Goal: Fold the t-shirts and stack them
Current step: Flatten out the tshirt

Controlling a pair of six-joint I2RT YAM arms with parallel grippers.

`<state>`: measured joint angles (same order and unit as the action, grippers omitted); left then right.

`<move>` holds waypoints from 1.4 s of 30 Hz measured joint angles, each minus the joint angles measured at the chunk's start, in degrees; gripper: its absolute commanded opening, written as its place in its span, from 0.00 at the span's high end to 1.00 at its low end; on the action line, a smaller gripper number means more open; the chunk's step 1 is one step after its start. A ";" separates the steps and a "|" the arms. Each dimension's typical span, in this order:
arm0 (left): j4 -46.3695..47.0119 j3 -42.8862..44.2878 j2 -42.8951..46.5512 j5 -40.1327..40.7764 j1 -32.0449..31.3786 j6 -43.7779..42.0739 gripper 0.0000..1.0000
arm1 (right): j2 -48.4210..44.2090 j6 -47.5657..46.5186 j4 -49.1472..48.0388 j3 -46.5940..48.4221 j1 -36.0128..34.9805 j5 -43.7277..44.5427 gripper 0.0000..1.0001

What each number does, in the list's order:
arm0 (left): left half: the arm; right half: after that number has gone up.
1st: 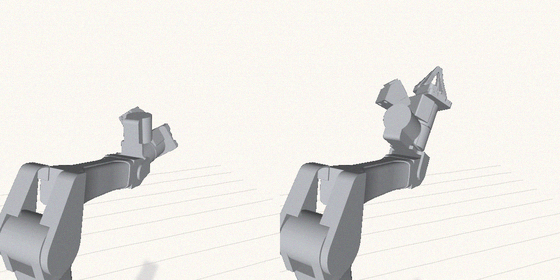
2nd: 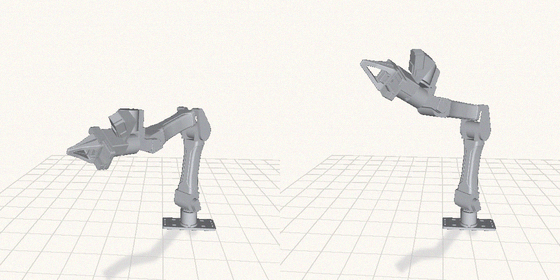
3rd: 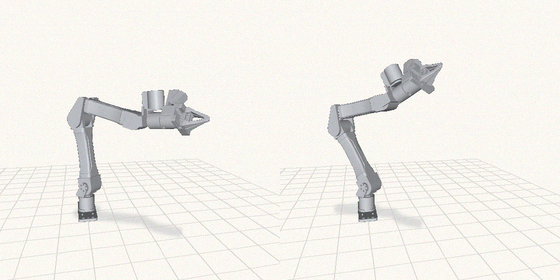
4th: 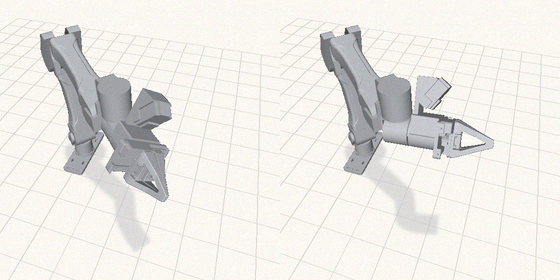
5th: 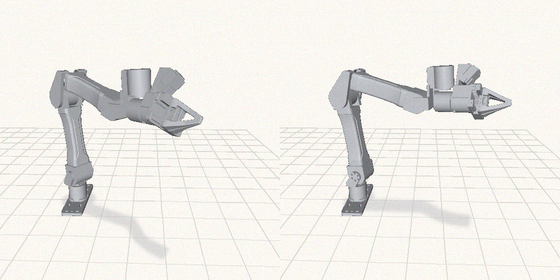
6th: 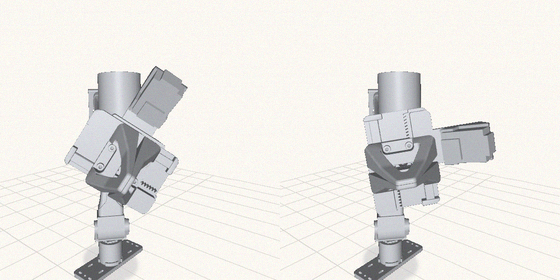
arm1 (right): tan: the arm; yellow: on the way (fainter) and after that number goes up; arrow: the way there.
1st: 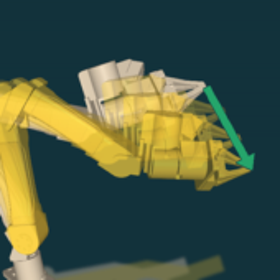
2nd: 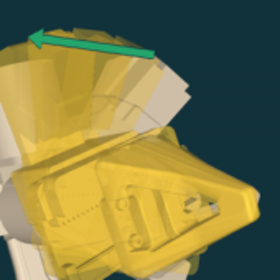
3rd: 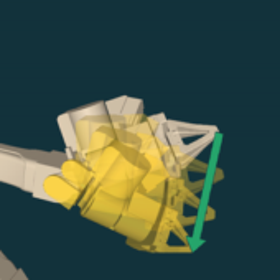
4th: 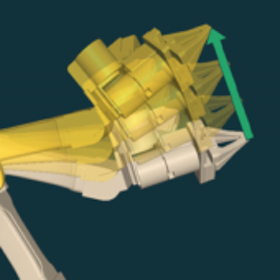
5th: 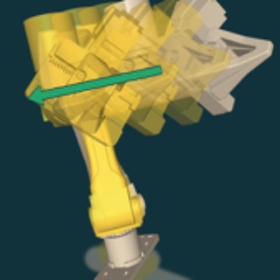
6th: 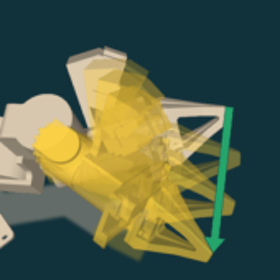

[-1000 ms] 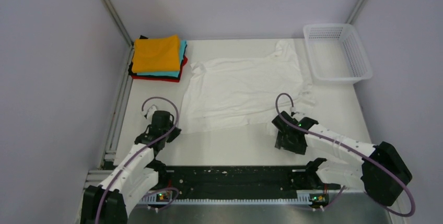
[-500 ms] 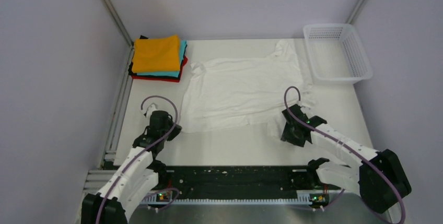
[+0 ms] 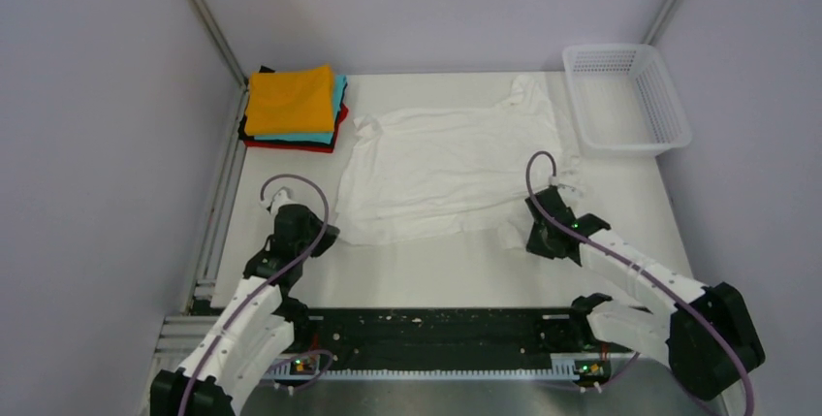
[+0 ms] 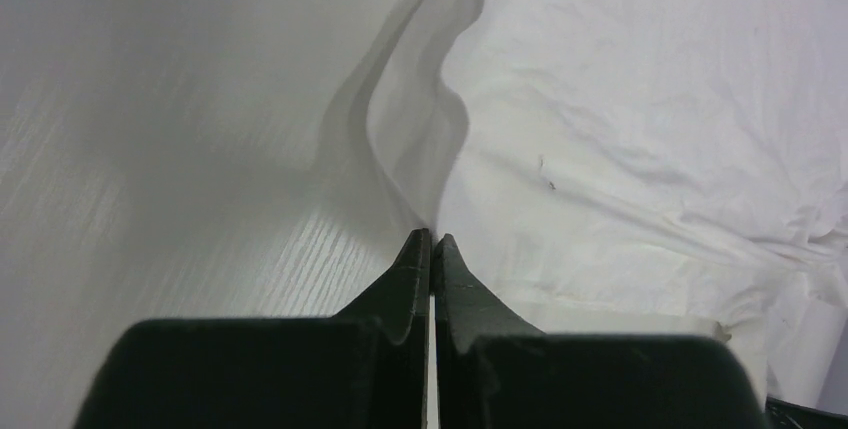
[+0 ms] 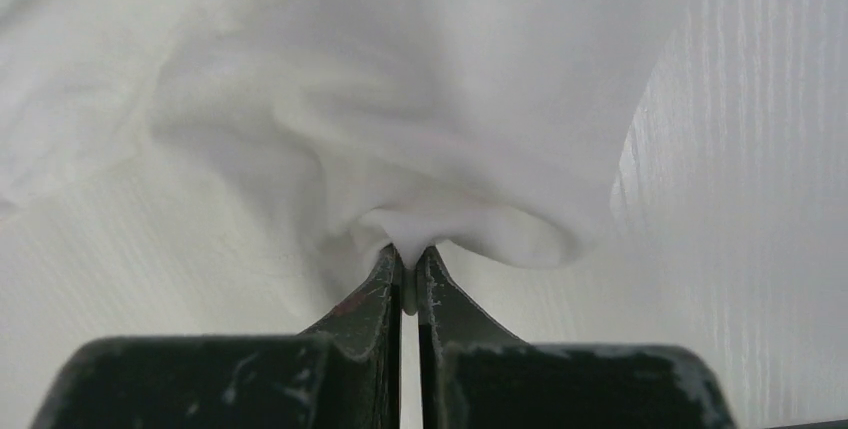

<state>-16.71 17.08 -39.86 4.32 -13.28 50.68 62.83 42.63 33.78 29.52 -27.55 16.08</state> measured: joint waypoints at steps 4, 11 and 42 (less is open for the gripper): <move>-2.73 2.40 1.97 0.28 0.00 0.20 1.00 | -9.60 0.00 1.64 0.20 0.00 0.42 1.00; -5.38 5.97 7.34 0.20 0.00 0.90 1.00 | -22.77 0.02 5.81 4.37 0.00 1.01 1.00; -18.25 88.61 4.33 -4.79 -0.15 -8.72 1.00 | -11.87 -22.80 12.66 106.90 0.04 -9.25 1.00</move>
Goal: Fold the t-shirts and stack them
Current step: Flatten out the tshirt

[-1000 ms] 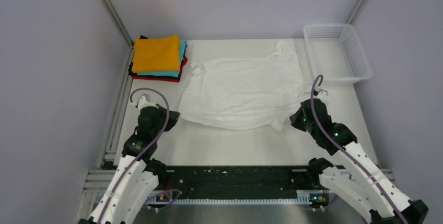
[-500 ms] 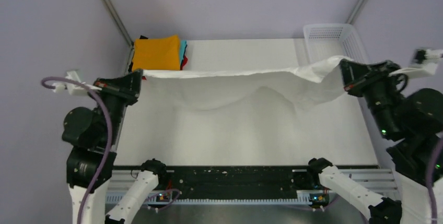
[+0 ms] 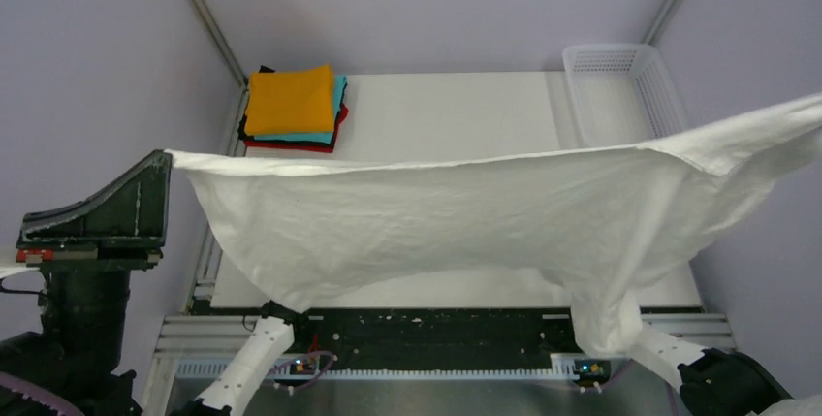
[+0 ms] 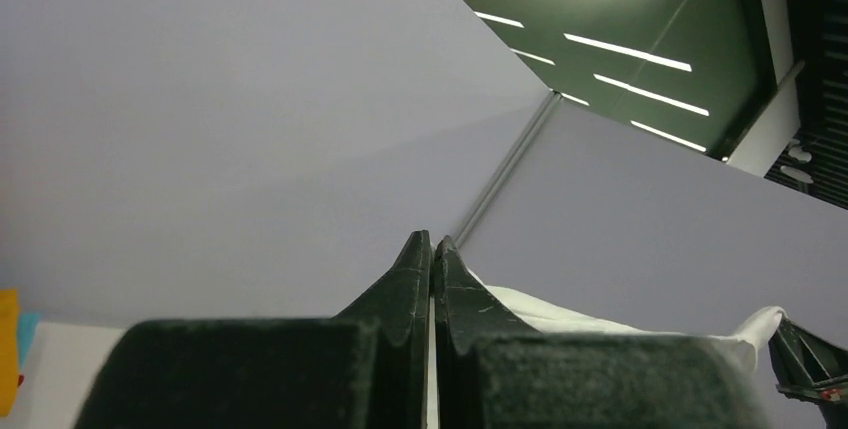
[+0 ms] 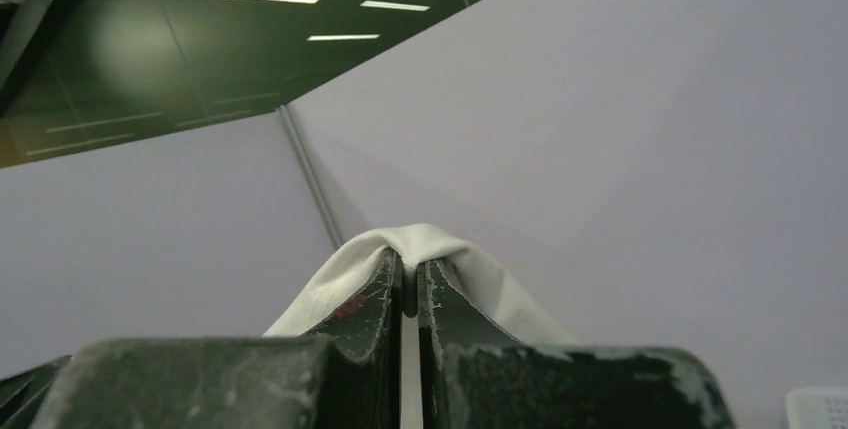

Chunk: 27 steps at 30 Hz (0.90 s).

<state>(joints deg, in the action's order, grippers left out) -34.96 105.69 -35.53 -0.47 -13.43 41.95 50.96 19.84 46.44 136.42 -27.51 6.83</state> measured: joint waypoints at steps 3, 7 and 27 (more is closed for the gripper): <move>0.22 -0.92 -0.90 0.68 0.00 -0.66 1.00 | 0.20 -2.16 -1.46 -3.34 0.00 2.19 1.00; 2.43 -8.22 -3.06 4.74 0.00 -1.68 1.00 | 0.22 -5.81 -7.41 -15.56 0.00 9.75 1.00; 26.80 -37.48 -62.55 23.15 0.70 -4.63 1.00 | 31.85 -6.93 -51.15 -76.70 13.57 22.80 1.00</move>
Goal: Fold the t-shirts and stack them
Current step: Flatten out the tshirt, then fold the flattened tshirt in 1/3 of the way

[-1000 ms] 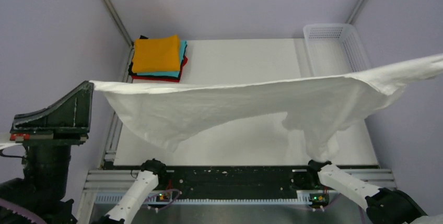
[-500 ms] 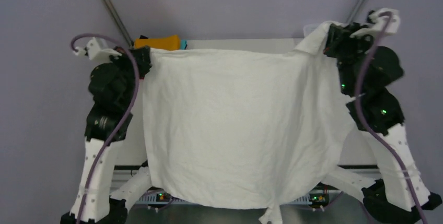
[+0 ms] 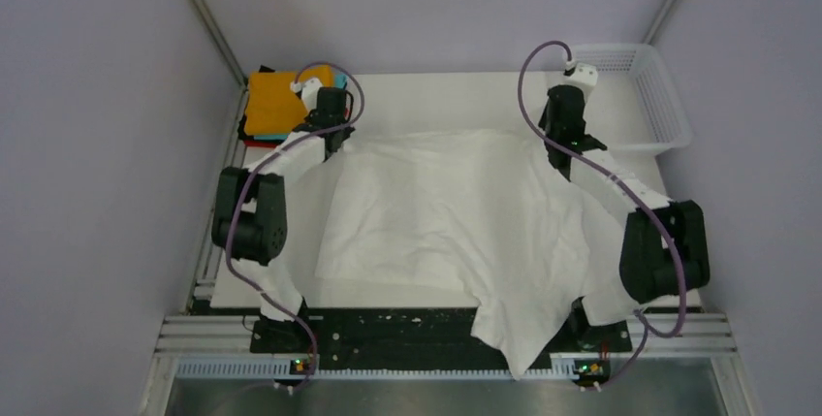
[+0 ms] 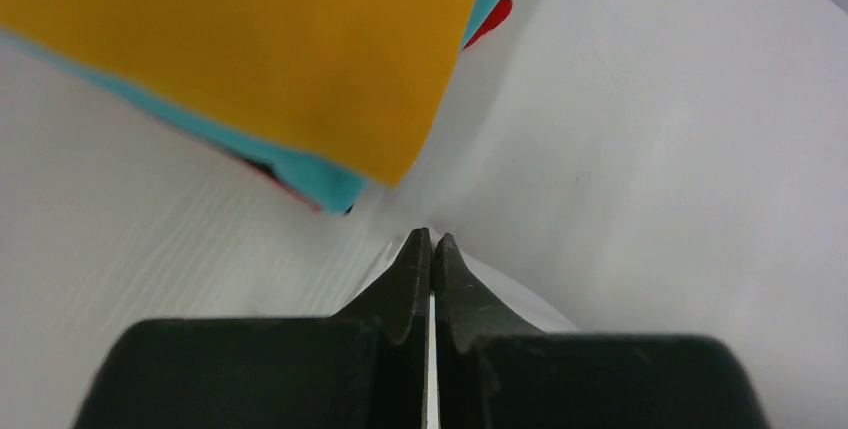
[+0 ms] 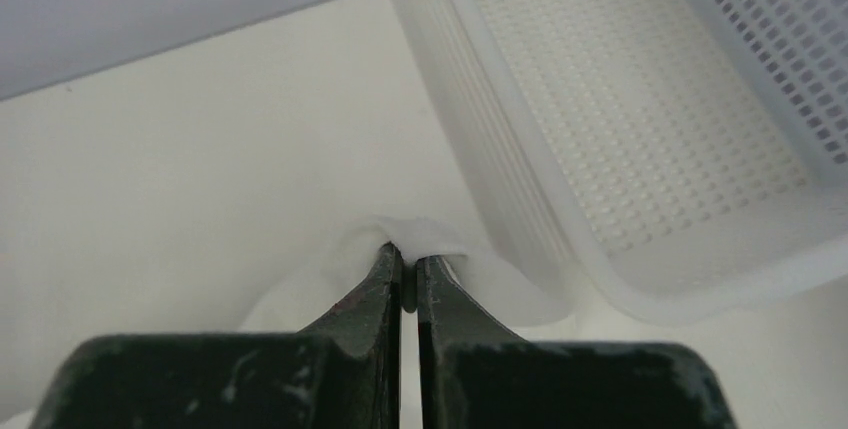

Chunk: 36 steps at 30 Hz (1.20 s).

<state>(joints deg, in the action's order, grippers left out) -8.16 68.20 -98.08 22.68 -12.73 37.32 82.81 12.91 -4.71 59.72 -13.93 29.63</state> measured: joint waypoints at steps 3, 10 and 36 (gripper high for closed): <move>0.02 11.08 -12.70 -0.79 0.72 0.13 1.00 | 10.19 1.81 -2.93 1.60 2.38 -4.13 1.00; 1.07 23.56 -26.43 -4.48 2.73 1.01 1.00 | 29.16 1.81 -2.91 14.99 3.04 -9.38 1.00; 4.85 6.43 -12.37 -18.73 5.46 1.55 1.00 | 17.44 7.08 6.51 4.61 4.74 -20.22 1.00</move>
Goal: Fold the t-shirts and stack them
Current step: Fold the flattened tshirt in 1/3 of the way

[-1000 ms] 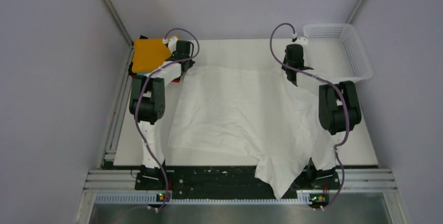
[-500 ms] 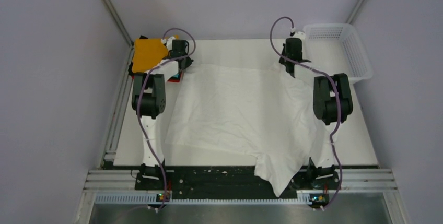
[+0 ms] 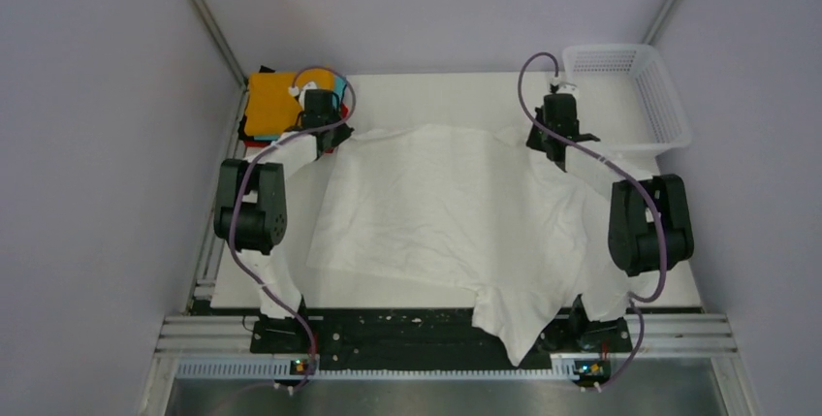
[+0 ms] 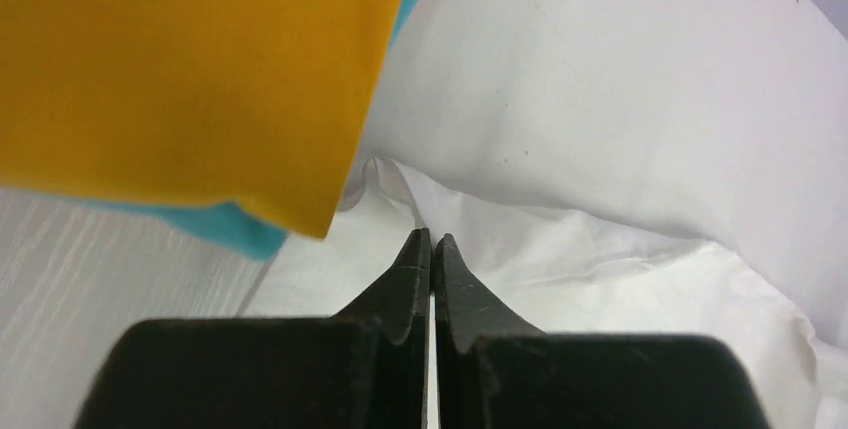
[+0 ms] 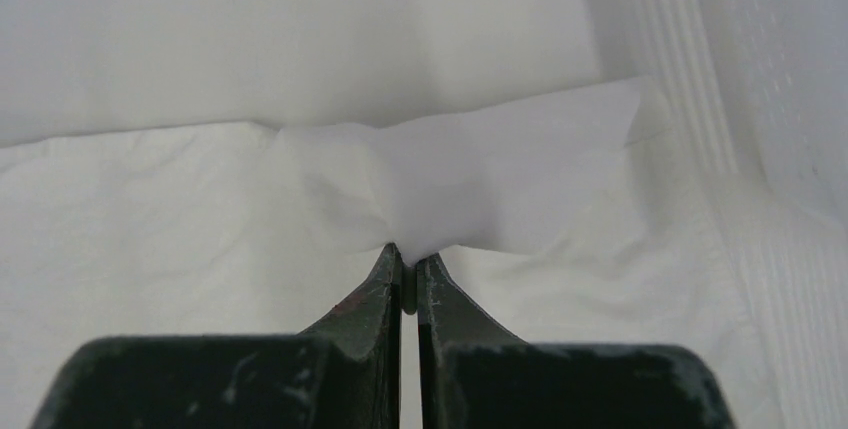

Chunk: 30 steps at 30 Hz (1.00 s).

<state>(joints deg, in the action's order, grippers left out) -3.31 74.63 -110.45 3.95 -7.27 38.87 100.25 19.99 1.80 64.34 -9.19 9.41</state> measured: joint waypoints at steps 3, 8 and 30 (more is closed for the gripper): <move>1.38 -4.33 4.00 -0.52 0.00 -0.02 1.00 | -6.01 0.66 3.10 -3.04 -0.02 -0.31 1.00; 2.58 -12.52 9.42 -0.76 0.00 -0.04 1.00 | -13.75 1.57 7.30 -8.39 -0.04 -1.64 1.00; -2.86 -23.08 20.79 2.95 0.00 -1.57 1.00 | -27.63 6.38 26.08 -16.48 -0.20 -0.24 1.00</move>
<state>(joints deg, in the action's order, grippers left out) -6.17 51.55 -89.67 6.90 -7.27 37.30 72.62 26.37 27.88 47.86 -9.39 9.17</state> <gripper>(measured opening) 0.016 0.021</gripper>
